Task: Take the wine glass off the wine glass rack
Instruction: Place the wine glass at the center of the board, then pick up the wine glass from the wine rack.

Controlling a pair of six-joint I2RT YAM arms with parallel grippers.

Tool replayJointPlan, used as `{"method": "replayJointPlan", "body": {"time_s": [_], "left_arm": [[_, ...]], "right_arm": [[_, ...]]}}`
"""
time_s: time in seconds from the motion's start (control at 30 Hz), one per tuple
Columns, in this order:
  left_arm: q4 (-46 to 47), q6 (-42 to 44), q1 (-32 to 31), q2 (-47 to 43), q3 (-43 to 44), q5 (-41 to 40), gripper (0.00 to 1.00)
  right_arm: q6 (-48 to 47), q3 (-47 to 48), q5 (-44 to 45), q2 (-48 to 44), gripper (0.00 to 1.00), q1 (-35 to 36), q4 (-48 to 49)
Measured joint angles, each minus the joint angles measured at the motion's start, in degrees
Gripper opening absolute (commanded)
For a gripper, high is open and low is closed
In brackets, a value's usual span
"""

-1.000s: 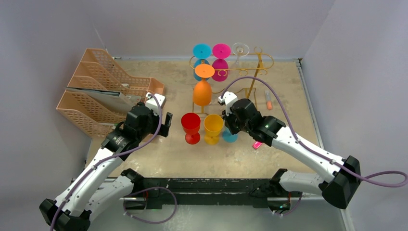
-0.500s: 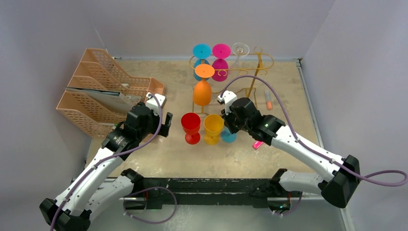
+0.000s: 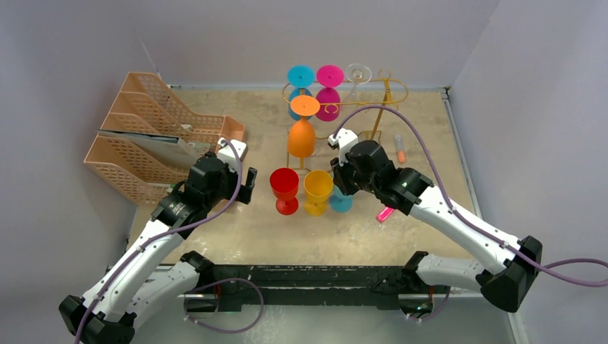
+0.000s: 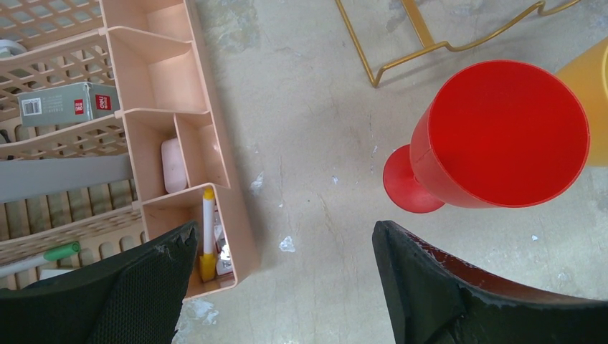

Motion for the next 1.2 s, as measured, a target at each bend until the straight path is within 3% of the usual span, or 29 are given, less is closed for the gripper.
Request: {"method": "replayJointPlan", "body": {"time_s": [0.1, 0.7, 1.2], "left_arm": [[0.0, 0.0, 0.0, -0.1, 0.0, -0.1, 0.88], [0.0, 0.2, 0.0, -0.2, 0.0, -0.5, 0.88], [0.0, 0.2, 0.0, -0.8, 0.0, -1.4, 0.90]], "right_arm": [[1.6, 1.7, -0.2, 0.7, 0.31, 0.0, -1.4], [5.8, 12.1, -3.0, 11.4, 0.28, 1.7, -7.0], [11.6, 19.2, -1.3, 9.6, 0.31, 3.7, -7.1]]}}
